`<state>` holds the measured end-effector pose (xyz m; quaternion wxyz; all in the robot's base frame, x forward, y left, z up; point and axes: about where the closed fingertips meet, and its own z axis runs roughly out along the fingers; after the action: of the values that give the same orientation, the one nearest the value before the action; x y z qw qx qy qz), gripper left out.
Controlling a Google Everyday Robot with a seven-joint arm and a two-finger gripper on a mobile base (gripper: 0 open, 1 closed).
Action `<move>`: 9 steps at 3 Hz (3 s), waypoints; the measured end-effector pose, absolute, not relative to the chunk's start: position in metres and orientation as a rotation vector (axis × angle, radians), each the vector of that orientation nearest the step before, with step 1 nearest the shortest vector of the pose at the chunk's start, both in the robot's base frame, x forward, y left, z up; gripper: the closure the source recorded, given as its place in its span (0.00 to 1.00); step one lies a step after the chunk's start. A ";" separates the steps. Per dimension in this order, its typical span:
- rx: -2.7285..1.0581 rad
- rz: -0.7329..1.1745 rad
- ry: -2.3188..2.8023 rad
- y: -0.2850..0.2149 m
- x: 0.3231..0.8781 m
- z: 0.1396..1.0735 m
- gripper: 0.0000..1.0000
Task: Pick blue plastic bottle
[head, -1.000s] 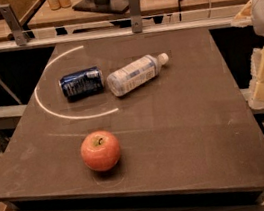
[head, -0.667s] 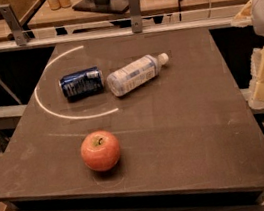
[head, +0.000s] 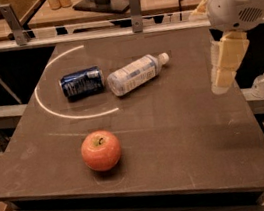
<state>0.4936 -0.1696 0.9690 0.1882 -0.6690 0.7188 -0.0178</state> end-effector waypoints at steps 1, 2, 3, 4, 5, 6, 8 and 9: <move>-1.944 -0.018 1.940 -0.142 0.541 0.957 0.00; -1.993 0.049 1.901 -0.108 0.598 0.935 0.00; -2.039 0.145 1.871 -0.077 0.633 0.912 0.00; -2.077 0.251 1.864 -0.051 0.644 0.887 0.00; -2.102 0.322 1.881 -0.038 0.645 0.862 0.00; -2.125 0.374 1.870 -0.029 0.640 0.846 0.15; -2.091 0.362 1.803 -0.029 0.640 0.875 0.61; -2.049 0.323 1.750 -0.049 0.613 0.919 0.84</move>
Offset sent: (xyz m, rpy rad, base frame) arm 0.1772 0.1031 -0.0628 0.0698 0.0856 0.1895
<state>0.6129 -0.0487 0.9190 0.2120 -0.7379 0.6302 0.1161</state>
